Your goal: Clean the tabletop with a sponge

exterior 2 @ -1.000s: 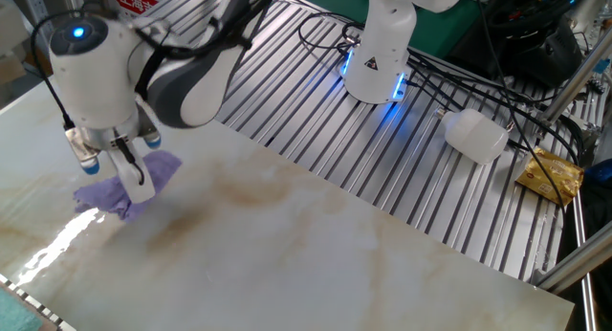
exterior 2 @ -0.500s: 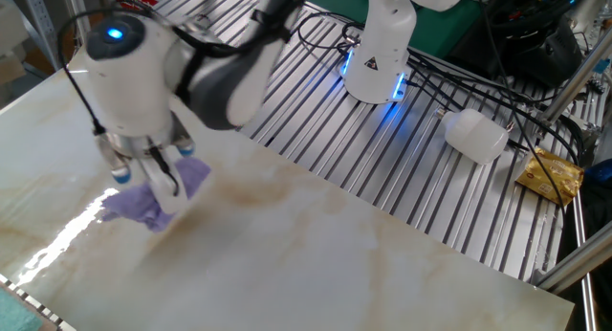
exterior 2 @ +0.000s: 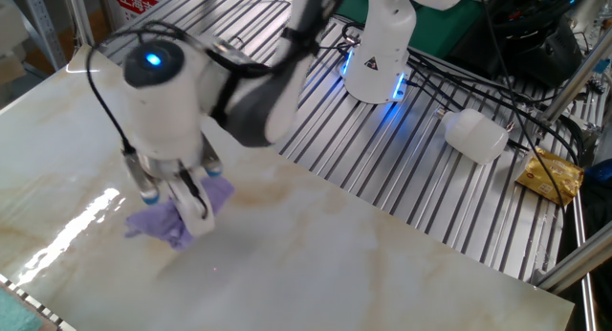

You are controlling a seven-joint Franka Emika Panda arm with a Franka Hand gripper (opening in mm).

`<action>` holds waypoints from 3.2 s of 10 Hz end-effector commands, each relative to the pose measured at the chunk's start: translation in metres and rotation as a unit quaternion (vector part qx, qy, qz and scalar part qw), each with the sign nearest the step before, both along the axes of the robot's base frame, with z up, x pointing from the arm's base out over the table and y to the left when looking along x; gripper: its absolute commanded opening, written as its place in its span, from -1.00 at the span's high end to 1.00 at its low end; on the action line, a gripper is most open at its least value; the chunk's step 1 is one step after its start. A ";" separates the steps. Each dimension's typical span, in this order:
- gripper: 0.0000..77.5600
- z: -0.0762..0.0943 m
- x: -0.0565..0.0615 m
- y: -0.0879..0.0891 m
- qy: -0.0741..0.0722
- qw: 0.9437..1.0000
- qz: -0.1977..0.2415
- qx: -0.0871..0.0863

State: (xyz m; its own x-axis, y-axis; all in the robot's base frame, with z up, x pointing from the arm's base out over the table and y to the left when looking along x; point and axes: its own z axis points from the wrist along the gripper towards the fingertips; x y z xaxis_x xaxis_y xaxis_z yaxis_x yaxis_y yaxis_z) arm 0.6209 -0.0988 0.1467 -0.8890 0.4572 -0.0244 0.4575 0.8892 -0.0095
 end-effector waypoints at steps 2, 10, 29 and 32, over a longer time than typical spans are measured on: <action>0.97 -0.006 0.017 0.013 0.000 1.000 0.006 0.002; 0.97 -0.006 0.017 0.013 0.012 1.000 0.006 -0.006; 0.97 -0.059 0.030 0.045 0.018 0.999 0.030 0.001; 0.97 -0.084 0.030 0.051 0.016 1.000 0.025 0.011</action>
